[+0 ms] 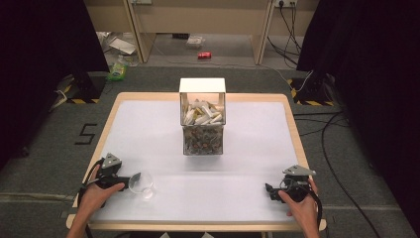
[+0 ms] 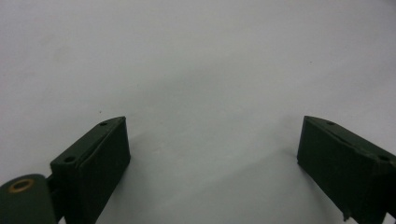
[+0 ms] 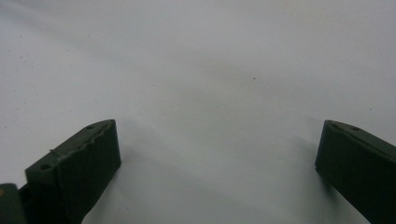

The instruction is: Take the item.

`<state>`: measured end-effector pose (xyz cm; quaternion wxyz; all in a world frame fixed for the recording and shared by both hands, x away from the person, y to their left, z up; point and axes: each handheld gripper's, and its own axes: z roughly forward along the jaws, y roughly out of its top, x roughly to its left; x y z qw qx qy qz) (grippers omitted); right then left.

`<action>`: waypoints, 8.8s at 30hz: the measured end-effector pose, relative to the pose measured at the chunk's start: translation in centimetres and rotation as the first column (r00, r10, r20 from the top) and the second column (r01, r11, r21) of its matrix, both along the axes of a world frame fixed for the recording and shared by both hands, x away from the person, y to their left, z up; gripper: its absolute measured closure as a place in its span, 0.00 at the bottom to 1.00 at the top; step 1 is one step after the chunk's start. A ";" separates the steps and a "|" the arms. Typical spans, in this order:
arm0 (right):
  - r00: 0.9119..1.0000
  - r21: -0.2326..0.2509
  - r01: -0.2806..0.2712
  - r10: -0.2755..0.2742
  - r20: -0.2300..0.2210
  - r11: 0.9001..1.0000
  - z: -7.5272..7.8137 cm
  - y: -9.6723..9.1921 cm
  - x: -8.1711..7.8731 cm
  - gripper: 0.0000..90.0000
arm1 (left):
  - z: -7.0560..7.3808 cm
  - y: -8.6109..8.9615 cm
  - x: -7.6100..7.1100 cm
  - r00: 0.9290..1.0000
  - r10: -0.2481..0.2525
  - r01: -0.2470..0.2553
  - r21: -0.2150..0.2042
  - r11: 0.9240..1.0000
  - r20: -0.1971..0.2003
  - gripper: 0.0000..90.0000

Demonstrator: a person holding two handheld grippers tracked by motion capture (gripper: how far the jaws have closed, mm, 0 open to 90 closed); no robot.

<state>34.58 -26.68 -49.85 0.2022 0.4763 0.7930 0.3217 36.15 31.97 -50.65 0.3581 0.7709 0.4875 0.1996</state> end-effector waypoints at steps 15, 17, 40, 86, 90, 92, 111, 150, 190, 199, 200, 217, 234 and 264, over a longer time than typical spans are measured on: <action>1.000 0.005 0.003 -0.003 -0.005 1.000 0.0 0.0 0.0 0.00 | 0.8 2.0 0.5 0.999 0.038 -0.039 -0.054 0.998 -0.009 0.17; 1.000 0.005 0.003 -0.003 -0.005 1.000 0.0 0.0 0.0 0.00 | 1.9 2.7 0.5 0.998 0.056 -0.054 -0.075 0.996 0.020 0.18; 1.000 0.006 0.004 -0.004 -0.007 1.000 0.0 0.0 0.0 0.00 | 13.2 -0.1 -0.6 0.966 -0.032 0.088 -0.208 0.974 0.258 0.23; 1.000 0.001 0.001 -0.001 -0.003 1.000 0.0 0.0 0.0 0.00 | 20.2 -13.1 2.0 0.905 -0.246 0.325 -0.192 0.926 0.346 0.26; 1.000 0.001 0.001 -0.001 -0.002 1.000 0.0 0.0 0.0 0.00 | 20.4 -14.4 2.4 0.903 -0.258 0.335 -0.186 0.924 0.345 0.26; 1.000 0.003 0.000 0.000 -0.004 1.000 0.0 0.0 0.0 0.00 | 20.5 -15.3 2.8 0.903 -0.263 0.338 -0.182 0.923 0.340 0.26; 1.000 0.001 0.000 0.000 -0.002 1.000 0.0 0.0 0.0 0.00 | 21.2 -19.3 5.2 0.903 -0.279 0.339 -0.141 0.930 0.326 0.26; 1.000 0.001 0.000 0.000 -0.002 1.000 0.0 0.0 0.0 0.00 | 19.7 -22.1 8.6 0.928 -0.290 0.318 -0.093 0.944 0.234 0.61; 1.000 0.001 0.001 -0.001 -0.002 1.000 0.0 0.0 0.0 0.00 | 25.3 -15.9 5.6 0.875 -0.279 0.360 -0.149 0.921 0.396 0.89; 1.000 0.001 0.000 0.000 -0.002 1.000 0.0 0.0 0.0 0.00 | 26.5 -13.2 4.4 0.869 -0.263 0.352 -0.149 0.924 0.420 0.89; 1.000 0.001 0.000 0.000 -0.001 1.000 0.0 0.0 0.0 0.00 | 26.6 -12.9 4.2 0.869 -0.260 0.350 -0.151 0.925 0.422 0.89; 1.000 0.000 0.001 -0.001 -0.001 1.000 0.0 0.0 0.0 0.00 | 25.2 -9.0 0.3 0.849 -0.263 0.381 -0.188 0.905 0.458 0.89; 1.000 0.001 0.001 -0.001 0.000 1.000 0.0 0.0 0.0 0.00 | 20.9 -6.3 -3.5 0.854 -0.249 0.370 -0.198 0.908 0.457 0.89; 1.000 -0.001 0.000 0.000 0.001 1.000 0.0 0.0 0.0 0.00 | 16.9 -4.2 -7.8 0.865 -0.239 0.364 -0.223 0.904 0.440 0.88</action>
